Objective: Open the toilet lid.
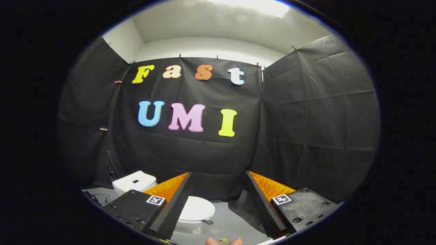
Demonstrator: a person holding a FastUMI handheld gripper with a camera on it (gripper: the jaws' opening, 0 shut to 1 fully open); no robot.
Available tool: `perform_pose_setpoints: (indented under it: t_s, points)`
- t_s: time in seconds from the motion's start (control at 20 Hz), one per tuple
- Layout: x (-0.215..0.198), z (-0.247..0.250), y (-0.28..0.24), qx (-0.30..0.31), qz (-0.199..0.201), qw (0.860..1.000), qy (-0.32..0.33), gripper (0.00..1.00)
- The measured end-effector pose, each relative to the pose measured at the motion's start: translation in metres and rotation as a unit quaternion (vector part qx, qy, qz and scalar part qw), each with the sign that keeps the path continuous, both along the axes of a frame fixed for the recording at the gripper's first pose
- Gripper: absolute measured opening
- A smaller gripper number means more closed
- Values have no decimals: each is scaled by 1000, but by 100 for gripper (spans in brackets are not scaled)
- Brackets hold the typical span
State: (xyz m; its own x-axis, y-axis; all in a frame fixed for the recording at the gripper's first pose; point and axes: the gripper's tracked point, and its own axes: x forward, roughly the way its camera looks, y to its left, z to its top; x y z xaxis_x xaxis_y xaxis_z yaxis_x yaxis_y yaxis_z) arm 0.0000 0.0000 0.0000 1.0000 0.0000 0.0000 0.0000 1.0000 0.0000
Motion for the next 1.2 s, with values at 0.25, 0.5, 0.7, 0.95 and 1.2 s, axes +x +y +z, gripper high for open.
perform_pose_setpoints:
  t_s: [0.25, 0.5, 0.7, 0.95, 1.2]
  points:
    - [12, -2, -3, 18, 0, 1000, -22, 98]
    - [36, -32, -20, 55, -15, 998, -25, 98]
    - [49, -50, -33, 60, -31, 997, -42, 98]
    - [58, -63, -38, 25, -37, 996, -77, 99]
    - [76, -93, -20, -3, -14, 996, -87, 99]
